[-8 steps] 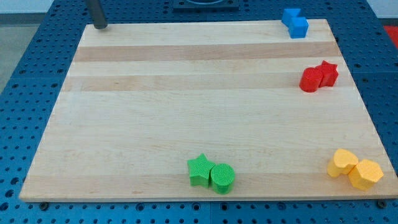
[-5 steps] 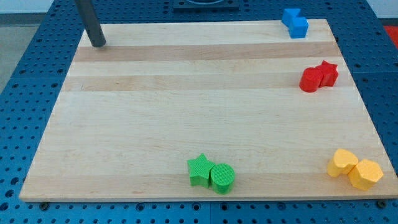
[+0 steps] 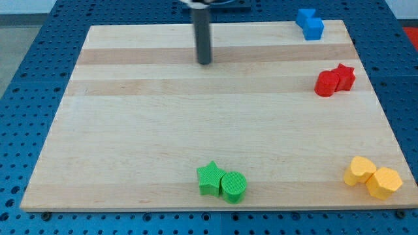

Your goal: Separate blue cube and blue triangle

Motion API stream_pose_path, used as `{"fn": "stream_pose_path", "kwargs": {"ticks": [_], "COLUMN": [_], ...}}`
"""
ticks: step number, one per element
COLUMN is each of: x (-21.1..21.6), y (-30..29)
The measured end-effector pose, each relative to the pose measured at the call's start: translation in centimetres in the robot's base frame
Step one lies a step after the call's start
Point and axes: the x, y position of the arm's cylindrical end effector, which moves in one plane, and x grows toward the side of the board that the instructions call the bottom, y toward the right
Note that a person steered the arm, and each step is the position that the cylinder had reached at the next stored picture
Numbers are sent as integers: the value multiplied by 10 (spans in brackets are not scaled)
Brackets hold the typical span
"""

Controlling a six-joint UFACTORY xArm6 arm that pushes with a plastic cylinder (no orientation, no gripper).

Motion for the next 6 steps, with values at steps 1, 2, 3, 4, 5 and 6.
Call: {"fn": "stream_pose_path", "kwargs": {"ticks": [1,2,3,4,5,6], "x": [14,16,10,-31,-84,-126], "y": [69,163,245,313,331,331]}}
